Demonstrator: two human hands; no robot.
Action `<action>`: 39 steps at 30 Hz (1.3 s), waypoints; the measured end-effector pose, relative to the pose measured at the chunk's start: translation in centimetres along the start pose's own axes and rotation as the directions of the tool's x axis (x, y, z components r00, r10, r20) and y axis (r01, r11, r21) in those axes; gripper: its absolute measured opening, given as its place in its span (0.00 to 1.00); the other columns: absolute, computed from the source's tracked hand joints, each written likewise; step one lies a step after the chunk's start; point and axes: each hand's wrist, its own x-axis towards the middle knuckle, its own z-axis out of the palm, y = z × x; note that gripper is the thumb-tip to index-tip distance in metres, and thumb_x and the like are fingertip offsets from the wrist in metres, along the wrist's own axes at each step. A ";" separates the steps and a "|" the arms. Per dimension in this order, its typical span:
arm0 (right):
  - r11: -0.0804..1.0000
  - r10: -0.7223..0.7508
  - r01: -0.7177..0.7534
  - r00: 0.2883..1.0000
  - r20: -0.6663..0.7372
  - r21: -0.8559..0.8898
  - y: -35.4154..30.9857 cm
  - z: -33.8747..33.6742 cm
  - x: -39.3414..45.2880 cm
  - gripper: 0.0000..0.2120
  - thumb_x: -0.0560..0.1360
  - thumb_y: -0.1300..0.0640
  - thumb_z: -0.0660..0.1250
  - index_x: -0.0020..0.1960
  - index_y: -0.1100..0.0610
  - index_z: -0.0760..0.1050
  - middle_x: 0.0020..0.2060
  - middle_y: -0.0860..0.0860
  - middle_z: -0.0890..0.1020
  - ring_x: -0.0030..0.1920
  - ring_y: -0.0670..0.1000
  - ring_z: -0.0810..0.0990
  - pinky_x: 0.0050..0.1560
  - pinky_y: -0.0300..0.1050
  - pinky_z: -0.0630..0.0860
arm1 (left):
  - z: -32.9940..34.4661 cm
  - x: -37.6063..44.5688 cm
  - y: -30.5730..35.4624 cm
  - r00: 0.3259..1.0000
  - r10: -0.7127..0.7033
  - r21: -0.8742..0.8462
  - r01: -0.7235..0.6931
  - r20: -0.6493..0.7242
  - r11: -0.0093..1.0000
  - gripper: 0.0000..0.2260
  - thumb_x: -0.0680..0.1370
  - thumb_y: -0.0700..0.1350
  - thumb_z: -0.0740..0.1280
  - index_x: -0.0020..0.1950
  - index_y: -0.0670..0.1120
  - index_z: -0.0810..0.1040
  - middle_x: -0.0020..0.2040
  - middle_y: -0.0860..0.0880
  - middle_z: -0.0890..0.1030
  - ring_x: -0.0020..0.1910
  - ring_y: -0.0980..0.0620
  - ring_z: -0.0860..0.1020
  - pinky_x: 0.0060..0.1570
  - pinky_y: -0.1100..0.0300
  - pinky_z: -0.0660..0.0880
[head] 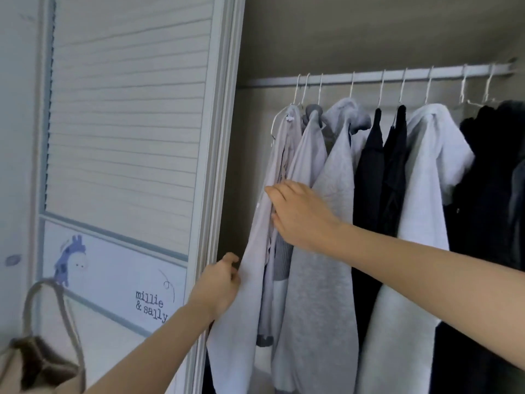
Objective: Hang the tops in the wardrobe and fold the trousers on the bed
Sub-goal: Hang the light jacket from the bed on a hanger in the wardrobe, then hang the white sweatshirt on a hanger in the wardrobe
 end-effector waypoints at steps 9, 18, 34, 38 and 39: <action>0.962 -0.134 0.156 0.985 -0.109 0.225 -9.3 -1.5 -12.6 0.19 0.75 0.55 0.68 0.62 0.62 0.76 0.50 0.57 0.81 0.53 0.58 0.79 0.60 0.55 0.74 | -5.7 -16.0 -0.2 0.991 0.025 -0.085 -0.036 -0.130 0.996 0.09 0.82 0.49 0.60 0.59 0.59 0.74 0.45 0.57 0.83 0.41 0.59 0.80 0.42 0.65 0.76; 0.644 -0.270 0.193 0.963 -0.016 0.740 -21.0 -1.9 -24.0 0.20 0.80 0.48 0.57 0.70 0.54 0.67 0.59 0.50 0.78 0.56 0.50 0.77 0.56 0.44 0.74 | -6.2 -36.7 -0.3 0.902 -0.337 -0.112 0.318 -0.272 0.942 0.07 0.80 0.51 0.61 0.56 0.62 0.74 0.39 0.58 0.83 0.42 0.60 0.81 0.43 0.56 0.79; -0.182 -0.738 0.184 0.624 -0.258 0.966 -32.5 -12.5 -51.1 0.16 0.80 0.53 0.60 0.66 0.57 0.71 0.48 0.46 0.81 0.55 0.51 0.76 0.55 0.49 0.72 | 9.1 -73.2 21.8 0.013 -0.768 -0.448 0.806 -0.640 0.386 0.08 0.74 0.60 0.58 0.49 0.66 0.75 0.39 0.59 0.82 0.39 0.57 0.81 0.41 0.52 0.80; -0.320 -0.797 0.198 0.472 -0.377 0.926 -34.2 -17.7 -57.6 0.15 0.80 0.55 0.61 0.65 0.58 0.72 0.48 0.49 0.81 0.56 0.52 0.76 0.55 0.48 0.72 | 12.5 -81.7 28.6 -0.273 -0.695 -0.553 0.806 -0.665 0.213 0.08 0.73 0.59 0.58 0.48 0.67 0.74 0.38 0.60 0.82 0.39 0.59 0.80 0.44 0.53 0.79; -0.364 -0.812 0.197 0.412 -0.413 0.911 -34.8 -19.5 -59.8 0.15 0.80 0.54 0.61 0.64 0.58 0.72 0.48 0.49 0.81 0.56 0.52 0.76 0.56 0.48 0.72 | 13.5 -84.1 31.0 -0.363 -0.656 -0.601 0.780 -0.661 0.174 0.07 0.74 0.58 0.59 0.48 0.67 0.75 0.38 0.59 0.82 0.39 0.58 0.81 0.44 0.52 0.79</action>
